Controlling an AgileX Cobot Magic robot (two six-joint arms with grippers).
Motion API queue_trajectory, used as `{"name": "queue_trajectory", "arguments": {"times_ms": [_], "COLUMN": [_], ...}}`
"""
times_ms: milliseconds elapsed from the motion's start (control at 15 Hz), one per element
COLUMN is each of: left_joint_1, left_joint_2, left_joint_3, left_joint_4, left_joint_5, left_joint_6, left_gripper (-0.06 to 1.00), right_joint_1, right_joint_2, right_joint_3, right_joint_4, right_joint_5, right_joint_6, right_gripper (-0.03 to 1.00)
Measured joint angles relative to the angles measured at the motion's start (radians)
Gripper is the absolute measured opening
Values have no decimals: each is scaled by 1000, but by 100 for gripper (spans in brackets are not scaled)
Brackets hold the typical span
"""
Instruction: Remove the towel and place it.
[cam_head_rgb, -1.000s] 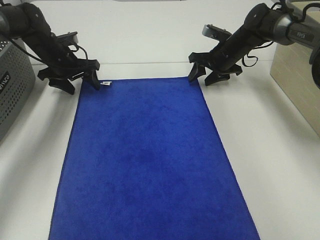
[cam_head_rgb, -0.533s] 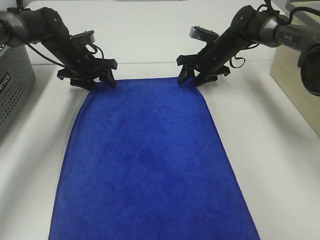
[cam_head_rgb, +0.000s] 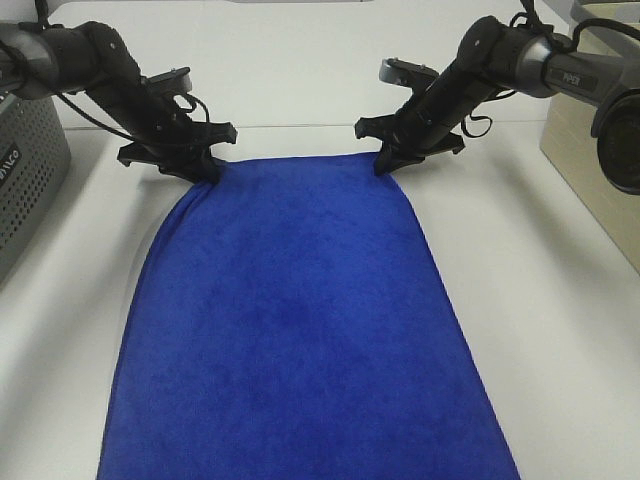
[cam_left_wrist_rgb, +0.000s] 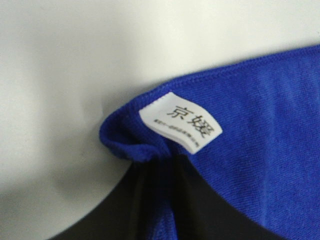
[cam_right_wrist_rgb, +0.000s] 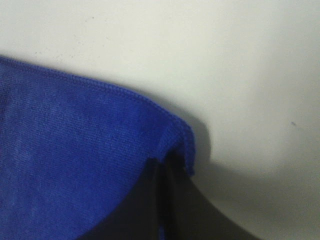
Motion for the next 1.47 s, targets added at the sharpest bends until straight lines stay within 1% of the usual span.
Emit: {"name": "queue_trajectory", "arguments": {"times_ms": [67, 133, 200, 333, 533, 600, 667, 733, 800, 1000, 1267, 1467], "left_joint_1": [0, 0, -2, -8, -13, -13, -13, -13, -13, -15, -48, -65], "left_joint_2": [1, 2, 4, 5, 27, 32, 32, 32, 32, 32, 32, 32], "left_joint_3": [0, 0, 1, -2, -60, -85, -85, -102, -120, -124, -124, -124], "left_joint_4": [-7, -24, -41, -46, -40, -34, -34, -33, -34, -51, -63, -64], "left_joint_5": [0, 1, 1, -3, -29, -48, -48, -71, -123, -267, -393, -461], "left_joint_6": [13, 45, 101, 125, 137, 141, 141, 141, 141, 152, 247, 275], "left_gripper": [12, 6, 3, 3, 2, 2, 2, 2, 2, 2, 2, 2], "right_joint_1": [0, 0, 0, 2, 2, 2, 2, 2, 2, 0, -46, -58], "right_joint_2": [0, 0, 0, -5, -27, -28, -28, -28, -28, -29, -20, -10], "right_joint_3": [0, 0, 0, 0, 5, 6, 6, 6, -3, -57, -57, -57], "right_joint_4": [-3, -8, -17, -36, -189, -222, -222, -227, -234, -244, -234, -225], "right_joint_5": [-1, -1, -2, -19, -74, -106, -106, -128, -185, -278, -293, -320], "right_joint_6": [3, 6, 10, 14, 15, 15, 15, 15, 15, 15, 24, 22], "right_gripper": [2, 2, 2, 2, 2, 2, 2, 2, 2, 2, 2, 2]}}
